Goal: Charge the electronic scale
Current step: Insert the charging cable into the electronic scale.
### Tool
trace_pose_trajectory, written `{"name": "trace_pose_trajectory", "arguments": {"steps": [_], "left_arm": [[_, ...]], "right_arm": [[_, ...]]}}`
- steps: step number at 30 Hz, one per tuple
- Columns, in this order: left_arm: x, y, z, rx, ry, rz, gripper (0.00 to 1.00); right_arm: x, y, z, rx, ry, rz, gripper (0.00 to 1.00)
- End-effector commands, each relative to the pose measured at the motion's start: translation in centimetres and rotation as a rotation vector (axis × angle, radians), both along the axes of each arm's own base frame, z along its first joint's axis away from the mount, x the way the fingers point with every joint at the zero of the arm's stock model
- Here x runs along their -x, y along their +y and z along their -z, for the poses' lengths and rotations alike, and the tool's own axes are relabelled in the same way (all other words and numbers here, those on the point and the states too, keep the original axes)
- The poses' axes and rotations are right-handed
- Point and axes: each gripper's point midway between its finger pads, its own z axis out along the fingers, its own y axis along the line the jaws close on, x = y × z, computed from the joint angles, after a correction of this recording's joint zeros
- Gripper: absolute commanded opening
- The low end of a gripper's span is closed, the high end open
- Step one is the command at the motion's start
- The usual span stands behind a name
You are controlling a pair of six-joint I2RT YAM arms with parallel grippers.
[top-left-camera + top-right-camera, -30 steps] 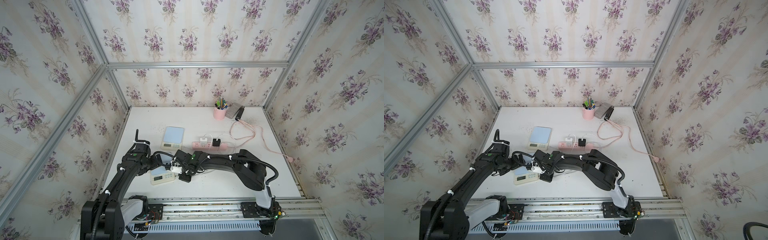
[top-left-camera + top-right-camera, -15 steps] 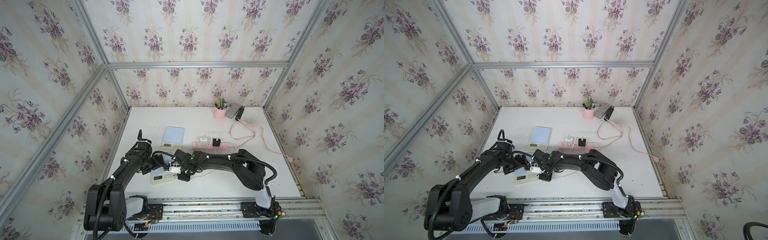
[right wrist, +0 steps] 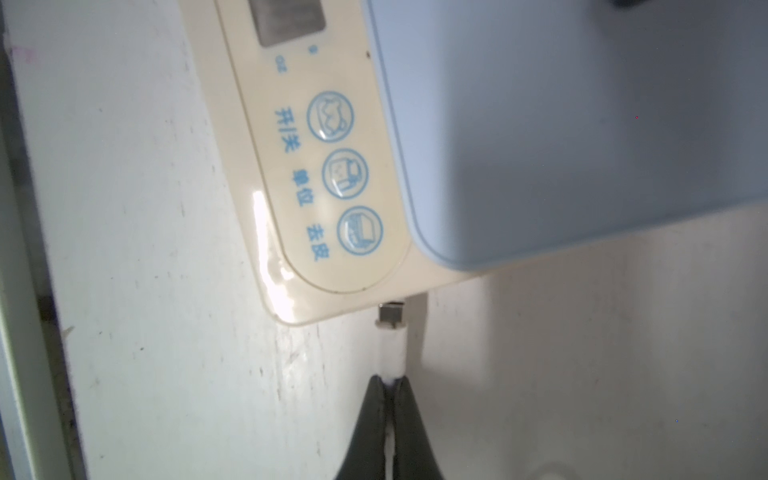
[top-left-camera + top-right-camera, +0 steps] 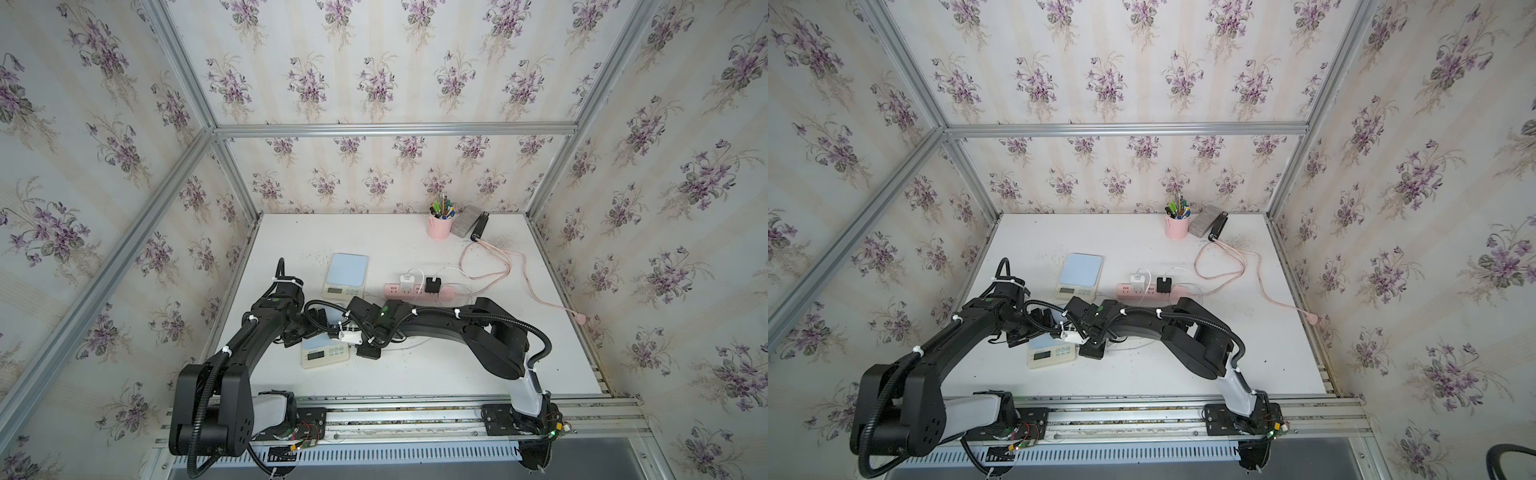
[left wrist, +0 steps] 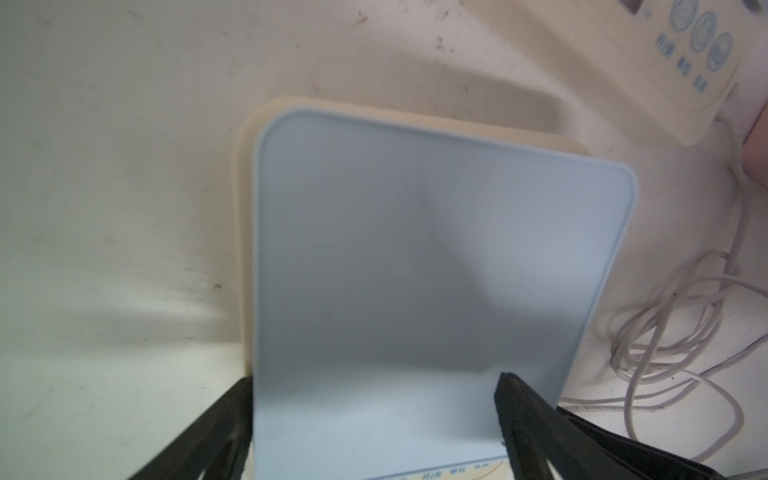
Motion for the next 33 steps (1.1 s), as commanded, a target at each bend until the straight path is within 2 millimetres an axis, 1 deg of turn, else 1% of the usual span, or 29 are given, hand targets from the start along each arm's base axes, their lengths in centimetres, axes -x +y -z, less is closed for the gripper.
{"name": "trace_pose_trajectory", "arguments": {"steps": [1, 8, 18, 24, 30, 33], "left_arm": [[0.0, -0.4, 0.0, 0.019, -0.002, 0.026, 0.92], [-0.2, -1.1, -0.6, 0.059, -0.025, 0.048, 0.92], [-0.3, -1.6, -0.5, 0.087, -0.021, 0.055, 0.92], [-0.3, -2.0, -0.4, 0.109, -0.017, 0.065, 0.92], [0.2, -2.6, -0.1, 0.146, 0.012, 0.034, 0.89], [0.6, -3.2, 0.0, 0.170, 0.029, 0.017, 0.87]], "right_arm": [[0.3, 0.2, 0.1, 0.007, 0.007, -0.037, 0.00], [0.6, 0.7, -0.1, 0.001, 0.017, -0.054, 0.00], [1.6, 1.4, -1.1, -0.029, -0.001, -0.097, 0.00], [1.4, 1.9, -1.4, -0.039, -0.014, -0.119, 0.00], [1.2, 3.2, -2.3, -0.050, 0.019, -0.080, 0.00], [1.4, 3.2, -2.2, -0.041, 0.038, -0.065, 0.00]]}}
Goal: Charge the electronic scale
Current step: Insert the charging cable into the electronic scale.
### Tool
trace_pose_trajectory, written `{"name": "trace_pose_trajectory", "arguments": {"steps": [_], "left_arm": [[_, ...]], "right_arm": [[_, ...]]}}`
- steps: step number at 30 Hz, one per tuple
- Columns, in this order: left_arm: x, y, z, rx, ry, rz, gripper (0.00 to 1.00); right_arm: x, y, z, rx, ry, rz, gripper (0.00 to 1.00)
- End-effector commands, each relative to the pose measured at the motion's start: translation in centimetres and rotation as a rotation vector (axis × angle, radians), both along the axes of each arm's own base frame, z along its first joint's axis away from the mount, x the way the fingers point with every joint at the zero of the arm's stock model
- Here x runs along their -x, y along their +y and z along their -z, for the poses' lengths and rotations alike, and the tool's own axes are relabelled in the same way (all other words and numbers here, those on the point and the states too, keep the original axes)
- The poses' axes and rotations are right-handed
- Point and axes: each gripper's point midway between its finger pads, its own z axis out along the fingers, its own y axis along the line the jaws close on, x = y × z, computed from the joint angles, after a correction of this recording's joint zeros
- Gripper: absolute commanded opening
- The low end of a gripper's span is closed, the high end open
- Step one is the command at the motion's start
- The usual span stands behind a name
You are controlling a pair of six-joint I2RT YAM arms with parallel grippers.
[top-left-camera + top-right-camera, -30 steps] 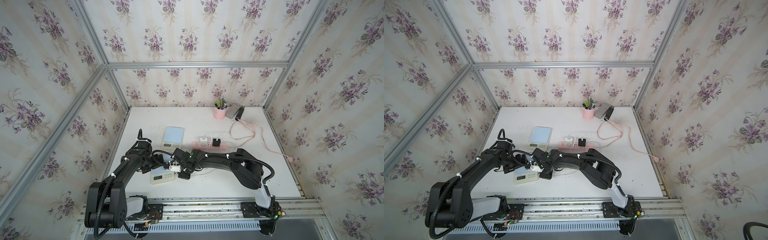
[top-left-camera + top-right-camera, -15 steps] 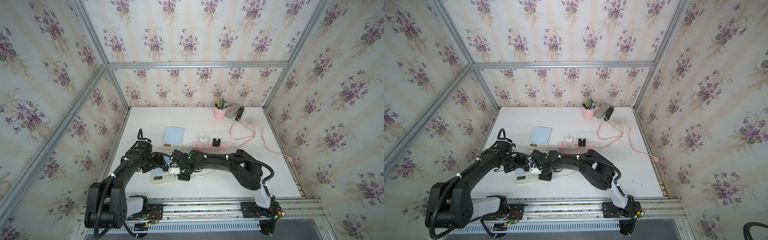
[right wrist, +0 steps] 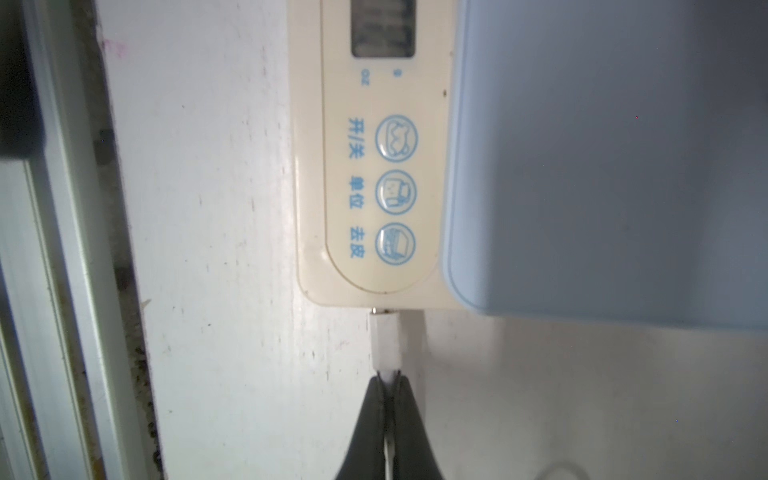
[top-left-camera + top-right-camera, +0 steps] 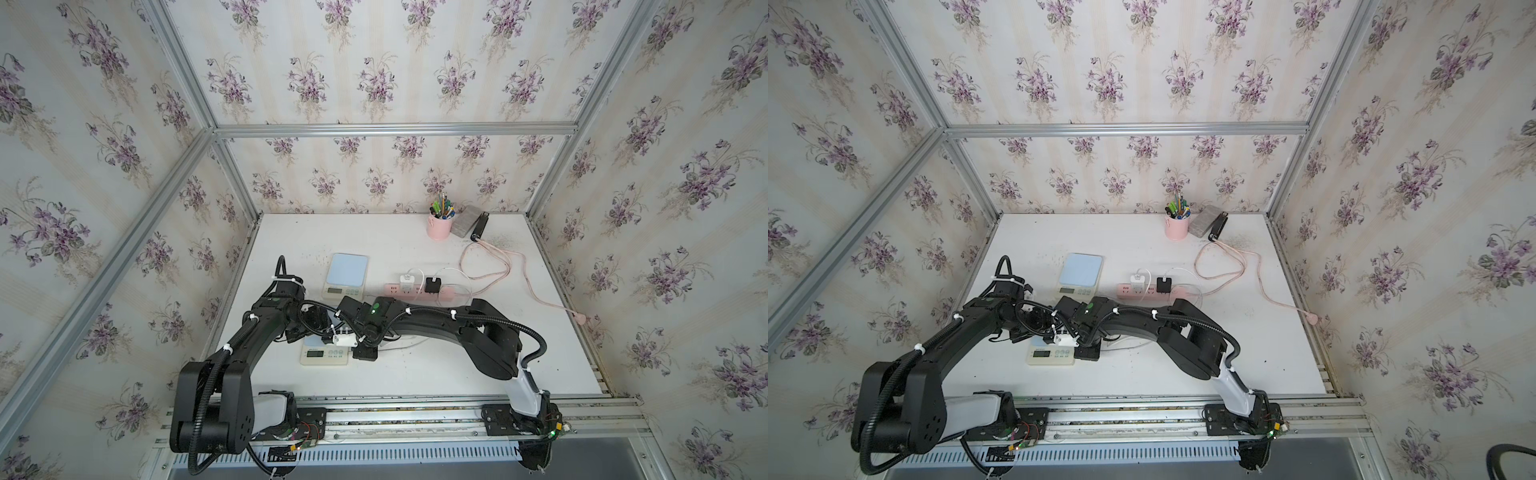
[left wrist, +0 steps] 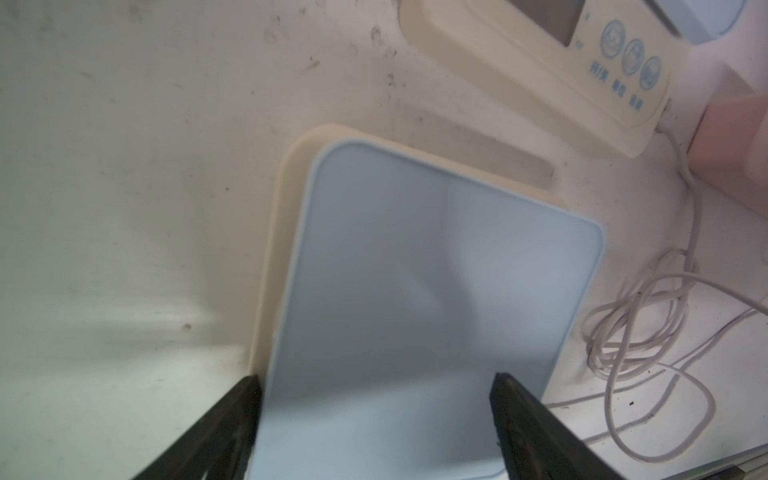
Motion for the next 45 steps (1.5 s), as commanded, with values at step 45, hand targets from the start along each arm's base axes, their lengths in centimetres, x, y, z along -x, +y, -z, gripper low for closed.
{"name": "trace_pose_trajectory", "arguments": {"steps": [45], "left_arm": [[8.1, -3.5, 1.8, 0.288, 0.113, -0.393, 0.69]], "right_arm": [[-0.4, 6.3, -4.5, -0.355, 0.153, 0.280, 0.00]]}}
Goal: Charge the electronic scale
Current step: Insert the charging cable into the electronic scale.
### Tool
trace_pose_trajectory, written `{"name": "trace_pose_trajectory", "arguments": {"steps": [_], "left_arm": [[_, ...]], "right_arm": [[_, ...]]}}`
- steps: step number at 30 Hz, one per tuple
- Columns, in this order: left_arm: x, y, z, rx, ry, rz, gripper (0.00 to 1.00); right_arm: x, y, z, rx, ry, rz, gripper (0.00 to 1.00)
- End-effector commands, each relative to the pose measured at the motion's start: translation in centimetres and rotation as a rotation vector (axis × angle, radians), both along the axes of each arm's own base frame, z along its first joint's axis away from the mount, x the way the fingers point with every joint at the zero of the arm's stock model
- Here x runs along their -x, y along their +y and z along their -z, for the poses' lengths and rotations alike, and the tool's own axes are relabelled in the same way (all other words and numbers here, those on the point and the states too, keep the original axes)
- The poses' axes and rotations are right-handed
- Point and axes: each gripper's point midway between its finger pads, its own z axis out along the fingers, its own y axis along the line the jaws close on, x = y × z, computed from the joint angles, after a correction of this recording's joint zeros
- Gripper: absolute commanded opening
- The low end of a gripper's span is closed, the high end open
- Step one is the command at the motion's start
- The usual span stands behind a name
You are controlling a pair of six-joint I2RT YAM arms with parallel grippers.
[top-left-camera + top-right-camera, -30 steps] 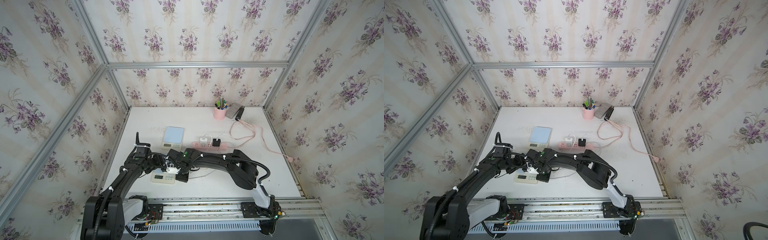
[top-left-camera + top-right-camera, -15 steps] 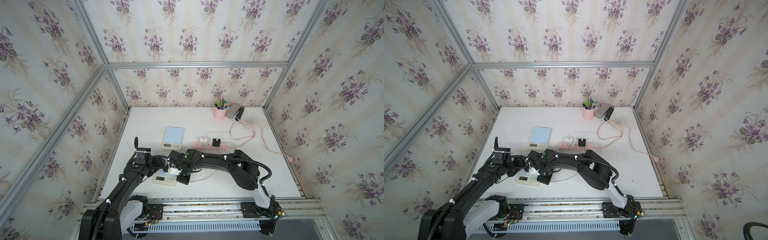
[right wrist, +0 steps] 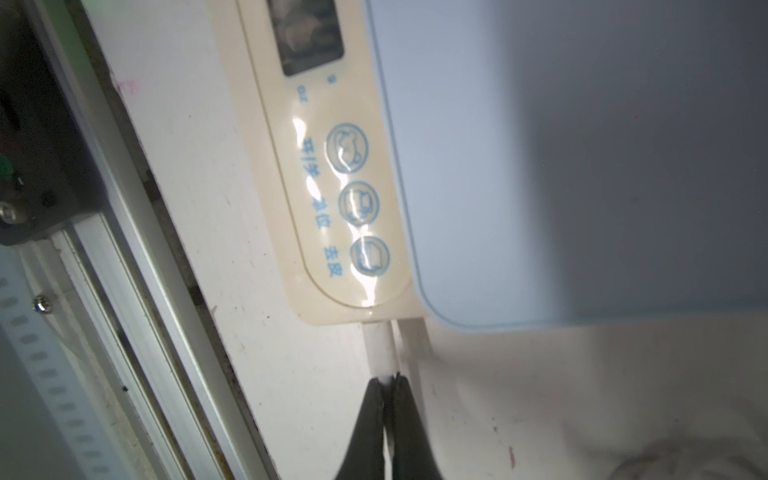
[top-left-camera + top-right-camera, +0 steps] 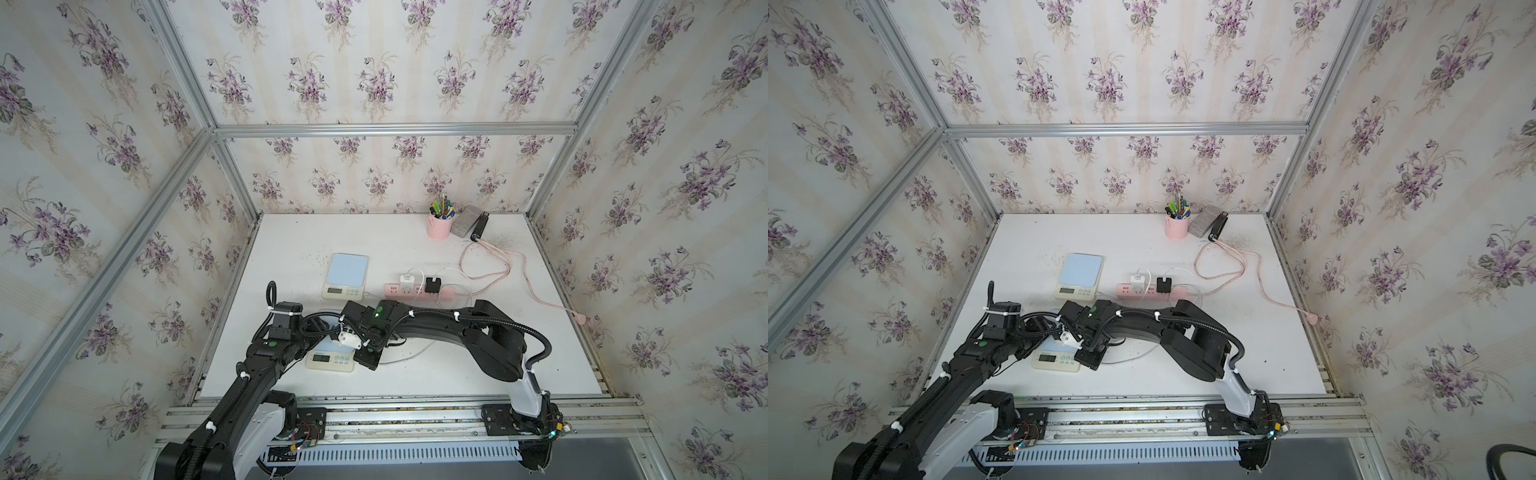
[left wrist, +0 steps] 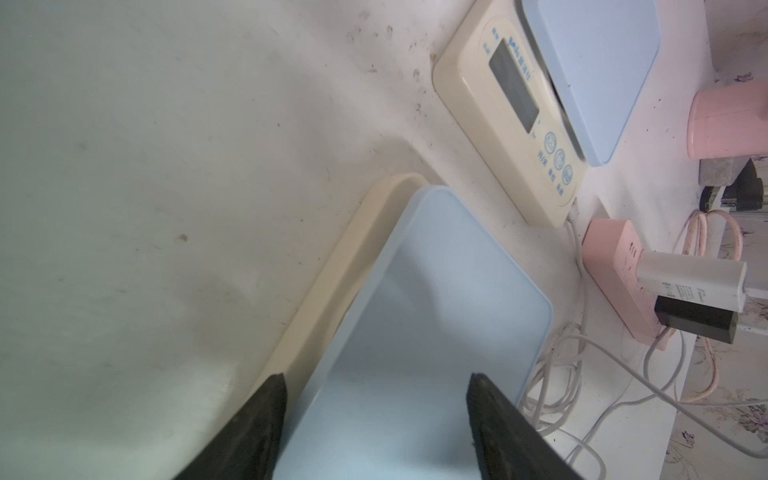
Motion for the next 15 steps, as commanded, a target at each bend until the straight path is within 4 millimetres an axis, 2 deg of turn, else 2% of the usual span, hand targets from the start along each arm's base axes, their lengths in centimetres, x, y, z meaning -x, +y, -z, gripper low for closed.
{"name": "trace_pose_trajectory", "arguments": {"steps": [1, 6, 8, 10, 13, 15], "left_arm": [[5.8, -2.8, 2.0, 0.193, 0.261, 0.003, 0.68], [5.8, -2.8, 1.8, 0.200, 0.240, -0.002, 0.67], [5.2, -2.7, 1.1, 0.178, 0.205, 0.017, 0.70], [4.1, -2.1, -0.1, 0.120, 0.167, 0.035, 0.75], [1.9, -1.0, -2.7, 0.012, 0.107, 0.073, 0.83], [0.4, -0.4, -4.5, -0.061, 0.071, 0.104, 0.89]], "right_arm": [[-2.4, 8.0, -5.0, -0.388, -0.086, 0.022, 0.00], [-2.3, 7.9, -4.9, -0.382, -0.076, 0.023, 0.00], [-2.4, 7.3, -4.9, -0.367, -0.092, 0.034, 0.19], [-2.8, 6.1, -5.3, -0.351, -0.132, 0.056, 0.29], [-3.7, 3.8, -6.3, -0.331, -0.212, 0.103, 0.40], [-4.5, 2.3, -7.5, -0.323, -0.265, 0.144, 0.43]]}}
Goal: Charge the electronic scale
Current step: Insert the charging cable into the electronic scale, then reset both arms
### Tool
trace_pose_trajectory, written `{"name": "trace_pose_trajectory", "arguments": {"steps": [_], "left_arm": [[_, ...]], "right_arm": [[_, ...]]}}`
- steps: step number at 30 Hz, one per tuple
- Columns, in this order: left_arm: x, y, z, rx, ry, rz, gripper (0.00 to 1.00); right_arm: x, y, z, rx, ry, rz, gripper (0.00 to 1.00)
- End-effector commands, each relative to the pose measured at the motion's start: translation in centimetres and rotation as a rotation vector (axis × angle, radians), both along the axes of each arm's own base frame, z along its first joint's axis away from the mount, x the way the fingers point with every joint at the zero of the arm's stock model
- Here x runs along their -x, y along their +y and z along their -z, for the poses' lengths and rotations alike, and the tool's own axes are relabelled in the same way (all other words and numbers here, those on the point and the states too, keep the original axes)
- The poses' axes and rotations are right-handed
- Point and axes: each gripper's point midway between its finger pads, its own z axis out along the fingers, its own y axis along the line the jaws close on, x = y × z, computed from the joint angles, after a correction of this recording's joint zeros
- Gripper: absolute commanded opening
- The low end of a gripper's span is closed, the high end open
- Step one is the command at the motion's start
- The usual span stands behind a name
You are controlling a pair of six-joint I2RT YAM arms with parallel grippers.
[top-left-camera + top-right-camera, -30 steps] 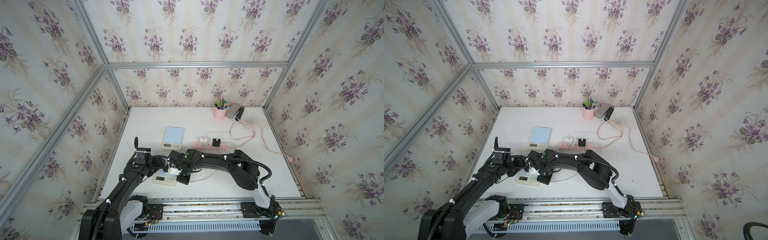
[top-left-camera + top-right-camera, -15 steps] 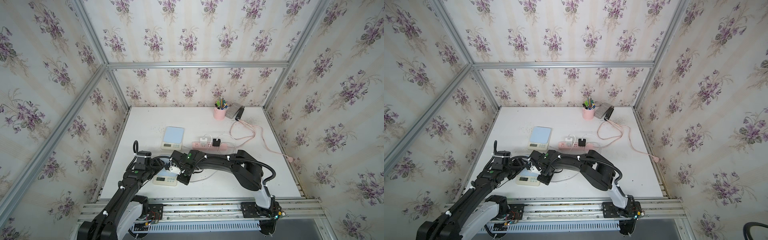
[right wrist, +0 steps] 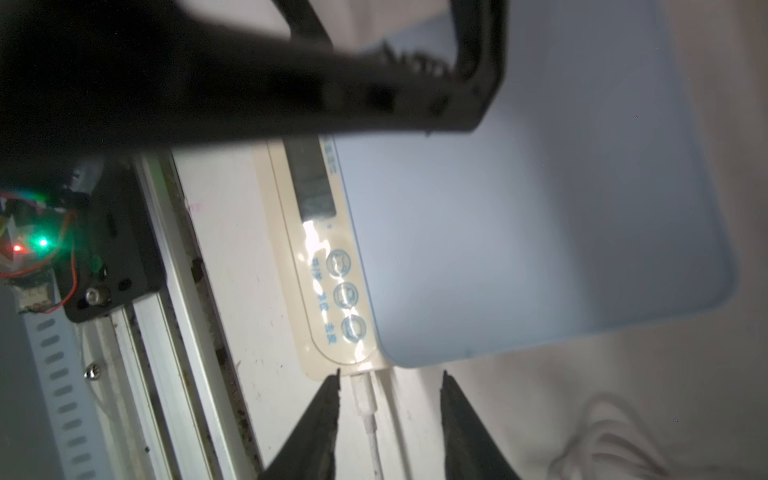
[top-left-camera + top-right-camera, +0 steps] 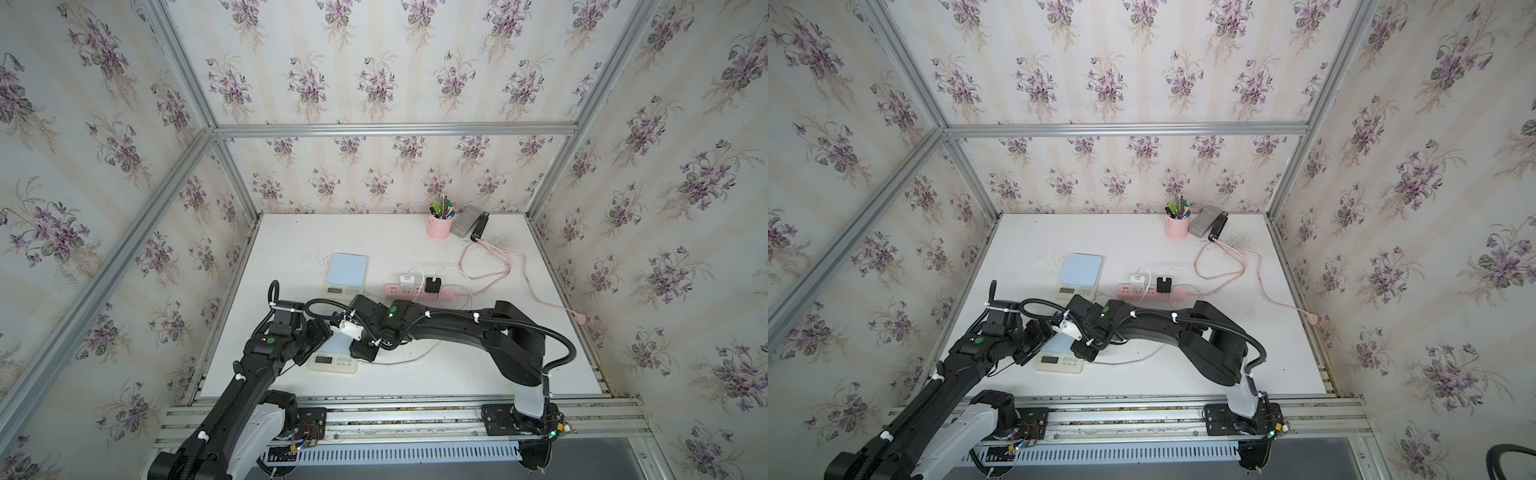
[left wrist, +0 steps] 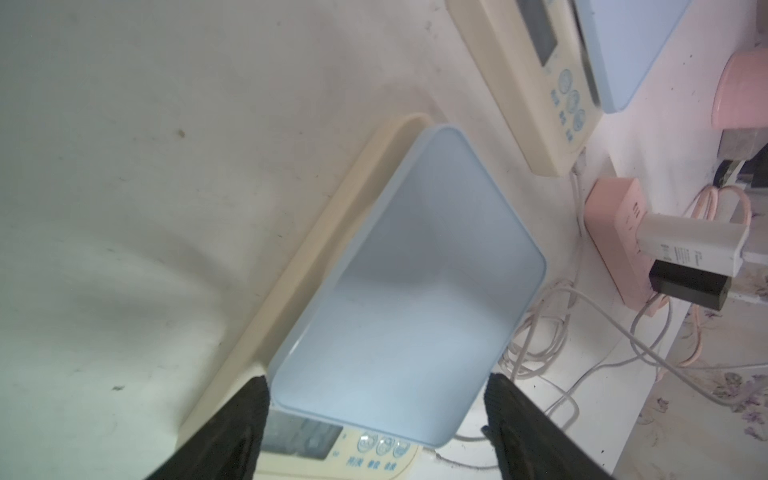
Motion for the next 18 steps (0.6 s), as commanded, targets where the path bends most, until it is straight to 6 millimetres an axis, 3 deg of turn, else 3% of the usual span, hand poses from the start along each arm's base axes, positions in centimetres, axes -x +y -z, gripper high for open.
{"name": "trace_pose_trajectory", "arguments": {"steps": [1, 2, 3, 6, 9, 12, 14, 16, 18], "left_arm": [[-1.3, 1.1, -2.3, -0.125, -0.028, 0.081, 0.98], [-2.0, 1.4, -3.3, -0.162, -0.046, 0.098, 0.99], [-2.7, 1.8, -4.3, -0.206, -0.068, 0.123, 0.99], [-5.1, 2.8, -8.1, -0.336, -0.174, 0.193, 0.99], [-7.3, 3.8, -12.4, -0.485, -0.291, 0.262, 0.99], [-9.0, 4.4, -16.2, -0.616, -0.399, 0.344, 0.99], [-9.9, 4.3, -17.5, -0.692, -0.480, 0.409, 0.99], [-11.1, 4.6, -17.5, -0.788, -0.564, 0.439, 0.99], [-12.0, 5.1, -15.9, -0.847, -0.627, 0.443, 0.99]], "right_arm": [[-2.7, -0.1, -3.5, -0.090, -0.134, 0.091, 0.44], [-3.3, -0.7, -4.4, -0.096, -0.156, 0.115, 0.47], [-3.9, -1.5, -5.7, -0.108, -0.187, 0.146, 0.59], [-6.4, -4.2, -10.6, -0.171, -0.326, 0.271, 0.77], [-10.4, -9.4, -16.6, -0.260, -0.510, 0.473, 0.88], [-14.7, -17.7, -21.2, -0.358, -0.670, 0.731, 0.99], [-17.1, -24.3, -22.7, -0.416, -0.733, 0.924, 1.00], [-18.4, -31.6, -22.7, -0.458, -0.797, 1.141, 1.00], [-18.7, -39.0, -21.3, -0.471, -0.836, 1.400, 1.00]]}}
